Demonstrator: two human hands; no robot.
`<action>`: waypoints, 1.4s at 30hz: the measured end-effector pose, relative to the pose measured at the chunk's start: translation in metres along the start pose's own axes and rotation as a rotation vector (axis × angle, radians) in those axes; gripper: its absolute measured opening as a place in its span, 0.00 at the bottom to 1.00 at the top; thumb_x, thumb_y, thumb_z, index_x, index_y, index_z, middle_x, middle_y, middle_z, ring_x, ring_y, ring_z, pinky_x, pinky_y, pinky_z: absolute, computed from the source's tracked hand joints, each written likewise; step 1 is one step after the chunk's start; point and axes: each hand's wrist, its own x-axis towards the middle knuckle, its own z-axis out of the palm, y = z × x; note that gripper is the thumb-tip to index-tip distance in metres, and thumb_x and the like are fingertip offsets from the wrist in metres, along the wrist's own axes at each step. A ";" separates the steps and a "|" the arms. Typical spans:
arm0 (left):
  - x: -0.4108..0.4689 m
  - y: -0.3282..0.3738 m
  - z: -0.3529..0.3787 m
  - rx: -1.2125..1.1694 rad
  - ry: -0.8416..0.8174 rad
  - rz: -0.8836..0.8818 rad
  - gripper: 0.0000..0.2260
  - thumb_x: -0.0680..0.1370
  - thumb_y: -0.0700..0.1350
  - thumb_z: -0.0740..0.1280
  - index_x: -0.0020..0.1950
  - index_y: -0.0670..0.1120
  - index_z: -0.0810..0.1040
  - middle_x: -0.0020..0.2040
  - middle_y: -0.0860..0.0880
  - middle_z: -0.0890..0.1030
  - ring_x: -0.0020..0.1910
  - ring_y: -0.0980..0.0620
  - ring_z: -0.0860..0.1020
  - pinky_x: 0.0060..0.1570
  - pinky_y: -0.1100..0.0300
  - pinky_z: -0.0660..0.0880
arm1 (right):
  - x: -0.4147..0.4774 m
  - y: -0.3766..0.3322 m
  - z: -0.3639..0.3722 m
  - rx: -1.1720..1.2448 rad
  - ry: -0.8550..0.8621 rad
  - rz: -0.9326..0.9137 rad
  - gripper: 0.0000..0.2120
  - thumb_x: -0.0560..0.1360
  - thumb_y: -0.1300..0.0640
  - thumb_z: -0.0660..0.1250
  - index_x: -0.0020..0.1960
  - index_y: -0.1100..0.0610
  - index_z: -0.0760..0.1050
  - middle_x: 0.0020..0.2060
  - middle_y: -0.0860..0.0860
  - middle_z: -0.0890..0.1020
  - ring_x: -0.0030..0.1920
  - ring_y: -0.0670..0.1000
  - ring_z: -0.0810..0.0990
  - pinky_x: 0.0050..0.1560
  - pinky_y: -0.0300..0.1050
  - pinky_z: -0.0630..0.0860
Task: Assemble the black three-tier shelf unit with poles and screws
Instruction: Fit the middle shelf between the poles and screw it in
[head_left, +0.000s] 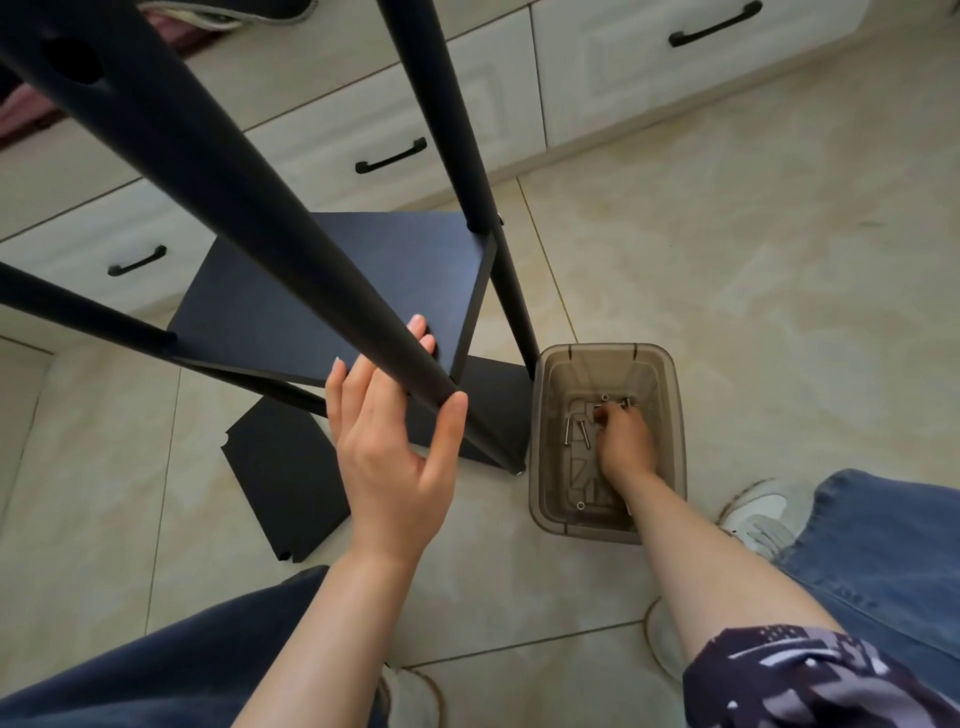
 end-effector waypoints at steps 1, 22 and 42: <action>0.000 0.000 0.000 -0.001 0.001 0.001 0.18 0.81 0.50 0.65 0.69 0.47 0.72 0.70 0.51 0.75 0.75 0.65 0.61 0.73 0.33 0.60 | 0.001 0.000 0.000 0.017 -0.008 0.015 0.10 0.82 0.60 0.55 0.51 0.55 0.75 0.56 0.54 0.74 0.46 0.53 0.69 0.47 0.46 0.64; -0.001 -0.004 0.001 0.010 -0.010 0.014 0.18 0.80 0.50 0.65 0.68 0.47 0.73 0.70 0.51 0.75 0.76 0.60 0.65 0.78 0.49 0.54 | 0.029 0.020 -0.033 0.095 0.006 -0.017 0.14 0.79 0.64 0.66 0.64 0.62 0.75 0.64 0.60 0.74 0.61 0.61 0.76 0.62 0.53 0.74; 0.002 -0.009 0.008 0.014 0.020 -0.006 0.19 0.82 0.53 0.64 0.68 0.45 0.75 0.71 0.54 0.74 0.76 0.53 0.67 0.75 0.36 0.59 | 0.051 0.012 -0.036 0.084 0.062 0.067 0.07 0.80 0.59 0.63 0.56 0.59 0.76 0.58 0.57 0.74 0.53 0.58 0.75 0.47 0.47 0.69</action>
